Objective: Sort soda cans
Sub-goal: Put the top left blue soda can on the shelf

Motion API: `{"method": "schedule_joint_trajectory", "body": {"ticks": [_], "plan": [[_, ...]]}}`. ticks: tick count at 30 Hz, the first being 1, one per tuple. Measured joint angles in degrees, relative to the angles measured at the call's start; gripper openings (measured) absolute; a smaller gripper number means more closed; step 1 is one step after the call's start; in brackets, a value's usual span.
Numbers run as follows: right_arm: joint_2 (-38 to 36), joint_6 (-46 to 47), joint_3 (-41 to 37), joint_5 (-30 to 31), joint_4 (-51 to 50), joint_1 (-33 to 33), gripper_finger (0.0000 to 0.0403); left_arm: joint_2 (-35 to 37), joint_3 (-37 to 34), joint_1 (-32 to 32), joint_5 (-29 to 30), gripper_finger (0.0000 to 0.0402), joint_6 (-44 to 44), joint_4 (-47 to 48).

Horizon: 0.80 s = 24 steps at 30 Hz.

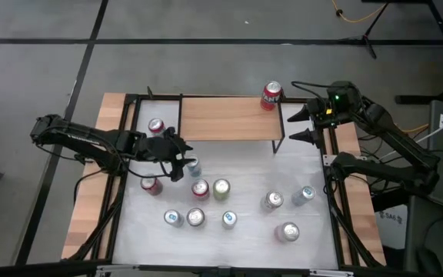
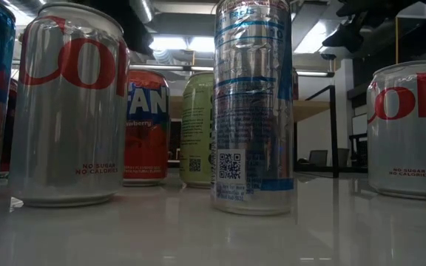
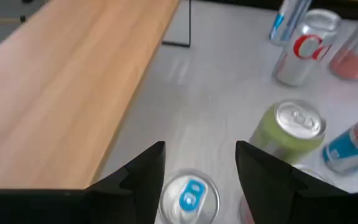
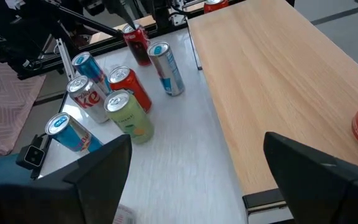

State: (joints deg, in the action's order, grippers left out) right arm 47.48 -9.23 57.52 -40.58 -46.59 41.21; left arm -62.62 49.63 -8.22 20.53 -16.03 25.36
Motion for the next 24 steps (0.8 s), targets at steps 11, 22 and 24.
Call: {"method": "schedule_joint_trajectory", "body": {"ticks": [11, 22, 24], "plan": [[0.0, -0.04, 0.0, 0.04, -0.13, 0.0, 0.0356, -4.92, 0.0, -0.51, -0.13, 0.0188, -0.35, 2.64], [0.0, -0.04, 0.0, 0.03, -0.22, 0.0, 0.0356, -6.52, 0.0, -0.49, -0.59, 0.0188, -0.37, 1.89], [0.0, -0.04, 0.0, 0.02, -0.22, 0.0, 0.0356, -6.52, 0.0, -0.49, -0.53, 0.0188, -0.11, 1.89]]}}
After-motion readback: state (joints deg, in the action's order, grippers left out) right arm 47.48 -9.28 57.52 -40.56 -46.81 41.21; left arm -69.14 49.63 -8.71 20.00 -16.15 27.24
